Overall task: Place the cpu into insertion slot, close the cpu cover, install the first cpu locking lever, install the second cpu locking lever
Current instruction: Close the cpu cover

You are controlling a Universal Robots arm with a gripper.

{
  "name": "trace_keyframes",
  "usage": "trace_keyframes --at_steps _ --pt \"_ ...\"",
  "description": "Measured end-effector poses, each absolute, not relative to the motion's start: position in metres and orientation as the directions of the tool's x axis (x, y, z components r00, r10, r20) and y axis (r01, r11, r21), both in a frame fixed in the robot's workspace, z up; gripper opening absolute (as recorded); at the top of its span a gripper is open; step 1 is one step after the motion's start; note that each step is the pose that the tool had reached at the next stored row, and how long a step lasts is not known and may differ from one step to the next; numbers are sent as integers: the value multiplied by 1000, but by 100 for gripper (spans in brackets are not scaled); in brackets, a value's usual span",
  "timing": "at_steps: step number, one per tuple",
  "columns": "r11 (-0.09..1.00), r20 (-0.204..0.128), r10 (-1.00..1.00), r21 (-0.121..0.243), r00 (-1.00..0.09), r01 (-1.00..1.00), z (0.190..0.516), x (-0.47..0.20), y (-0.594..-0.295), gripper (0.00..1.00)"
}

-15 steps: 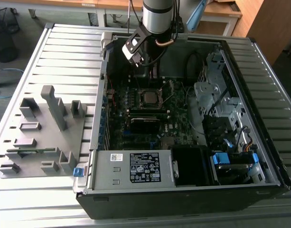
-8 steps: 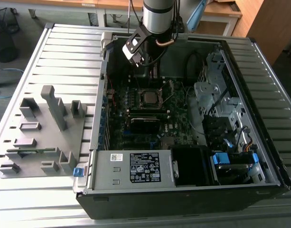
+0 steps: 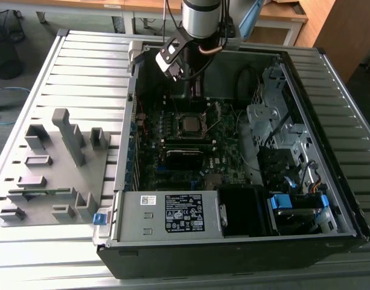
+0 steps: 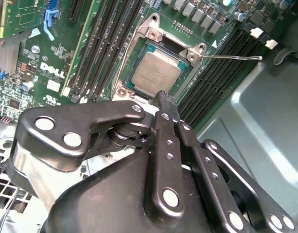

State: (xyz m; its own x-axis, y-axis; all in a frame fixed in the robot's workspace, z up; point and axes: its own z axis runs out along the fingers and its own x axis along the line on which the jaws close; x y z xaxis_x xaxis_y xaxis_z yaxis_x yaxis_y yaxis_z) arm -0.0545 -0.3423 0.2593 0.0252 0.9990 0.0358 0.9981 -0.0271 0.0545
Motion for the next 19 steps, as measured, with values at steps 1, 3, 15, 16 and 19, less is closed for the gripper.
trace_keyframes --at_steps 1,3,15,16,19 --pt "-27 36 999 54 25 998 261 -55 -342 10" --pt "-27 36 999 55 25 998 264 -55 -342 10" --pt "-27 36 999 55 25 998 265 -45 -342 10" --pt "-27 36 999 55 25 998 265 -43 -342 10" --pt "-27 36 999 54 25 998 265 -36 -342 10"
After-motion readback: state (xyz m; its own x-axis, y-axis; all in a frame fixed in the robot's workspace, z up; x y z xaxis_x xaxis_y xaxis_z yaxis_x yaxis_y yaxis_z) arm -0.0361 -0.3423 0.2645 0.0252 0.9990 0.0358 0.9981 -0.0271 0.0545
